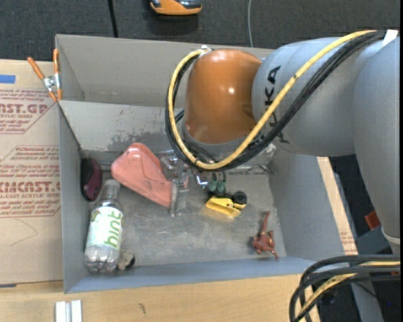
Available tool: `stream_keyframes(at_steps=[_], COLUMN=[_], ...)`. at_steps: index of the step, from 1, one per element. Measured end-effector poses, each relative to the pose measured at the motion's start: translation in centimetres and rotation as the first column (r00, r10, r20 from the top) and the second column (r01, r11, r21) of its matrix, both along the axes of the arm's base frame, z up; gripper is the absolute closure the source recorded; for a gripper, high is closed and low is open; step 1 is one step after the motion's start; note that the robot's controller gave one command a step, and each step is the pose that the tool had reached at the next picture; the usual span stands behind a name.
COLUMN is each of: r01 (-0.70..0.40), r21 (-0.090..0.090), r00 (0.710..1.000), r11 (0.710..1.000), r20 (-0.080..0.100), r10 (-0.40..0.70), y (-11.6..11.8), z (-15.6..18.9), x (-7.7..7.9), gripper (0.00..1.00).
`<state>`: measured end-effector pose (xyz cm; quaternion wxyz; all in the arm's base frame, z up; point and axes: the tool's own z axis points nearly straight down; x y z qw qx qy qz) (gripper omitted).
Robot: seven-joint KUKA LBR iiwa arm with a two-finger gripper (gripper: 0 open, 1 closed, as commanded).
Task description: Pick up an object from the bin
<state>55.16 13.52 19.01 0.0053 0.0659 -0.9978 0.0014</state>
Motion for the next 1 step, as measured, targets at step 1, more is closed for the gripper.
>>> stream_keyframes(at_steps=[1], r01=[0.014], r21=[0.0], r00=[1.0], r11=[1.0], r20=[0.003], r10=[-0.014], y=[1.41], z=[3.9], x=[2.49], gripper=[1.0])
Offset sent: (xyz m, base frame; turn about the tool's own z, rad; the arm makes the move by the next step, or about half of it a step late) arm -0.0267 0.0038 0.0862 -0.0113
